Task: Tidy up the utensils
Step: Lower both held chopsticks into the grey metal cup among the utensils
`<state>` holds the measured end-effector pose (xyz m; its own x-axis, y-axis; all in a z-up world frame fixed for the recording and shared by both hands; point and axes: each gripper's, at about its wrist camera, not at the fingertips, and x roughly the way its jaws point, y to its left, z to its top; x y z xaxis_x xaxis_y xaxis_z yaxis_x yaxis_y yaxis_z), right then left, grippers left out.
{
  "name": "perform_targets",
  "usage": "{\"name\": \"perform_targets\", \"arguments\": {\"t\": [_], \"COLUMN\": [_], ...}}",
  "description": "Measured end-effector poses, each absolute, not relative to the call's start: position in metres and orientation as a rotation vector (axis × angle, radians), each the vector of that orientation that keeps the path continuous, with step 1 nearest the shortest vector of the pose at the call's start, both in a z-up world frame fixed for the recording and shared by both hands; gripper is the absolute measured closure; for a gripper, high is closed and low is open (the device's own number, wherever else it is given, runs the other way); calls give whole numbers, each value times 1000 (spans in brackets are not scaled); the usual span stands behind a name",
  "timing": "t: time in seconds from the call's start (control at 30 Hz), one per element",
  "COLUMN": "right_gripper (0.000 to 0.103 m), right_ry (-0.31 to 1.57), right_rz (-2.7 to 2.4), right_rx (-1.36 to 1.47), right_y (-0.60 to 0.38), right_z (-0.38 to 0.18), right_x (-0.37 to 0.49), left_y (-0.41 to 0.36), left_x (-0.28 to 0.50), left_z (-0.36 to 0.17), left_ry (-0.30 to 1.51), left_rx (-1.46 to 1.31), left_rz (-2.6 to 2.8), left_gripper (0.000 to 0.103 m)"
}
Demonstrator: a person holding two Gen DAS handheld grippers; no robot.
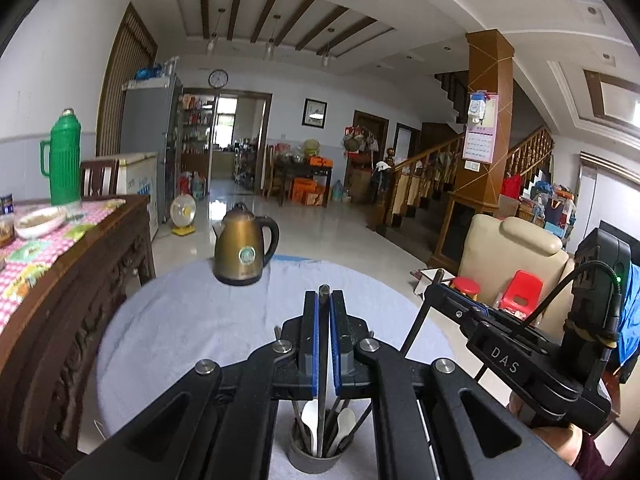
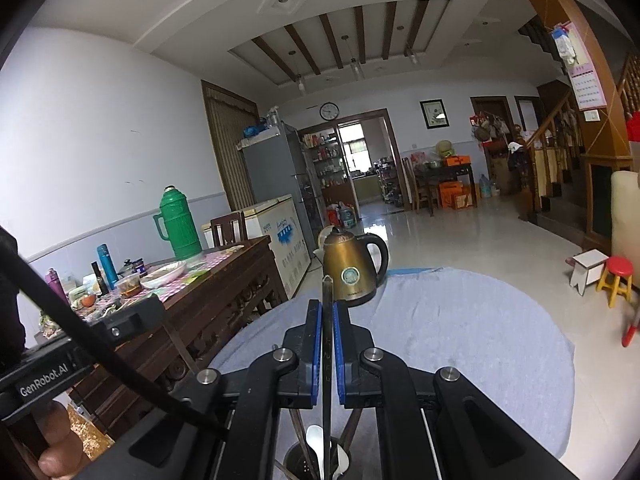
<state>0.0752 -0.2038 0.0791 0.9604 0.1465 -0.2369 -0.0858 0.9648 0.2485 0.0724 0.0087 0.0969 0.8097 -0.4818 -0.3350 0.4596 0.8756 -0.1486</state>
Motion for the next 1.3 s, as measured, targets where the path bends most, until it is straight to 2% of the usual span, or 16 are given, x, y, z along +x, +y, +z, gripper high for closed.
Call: {"name": "perform_targets", "arguments": {"t": [0.53,1.3], "right_gripper": [96,96], "right_ry": [314,373], "right_rz": [138,152], "right_rx": [271,300], "right_y": [-204,-204], "right_z": [58,48], "right_x": [79,80], "left_y": [2,2], "left_x": [82,76], "left_z": [71,69], "left_ry": [452,470], "left_rx": [-70,-46], "left_rz": [-479,-441], "left_gripper": [98,98]}}
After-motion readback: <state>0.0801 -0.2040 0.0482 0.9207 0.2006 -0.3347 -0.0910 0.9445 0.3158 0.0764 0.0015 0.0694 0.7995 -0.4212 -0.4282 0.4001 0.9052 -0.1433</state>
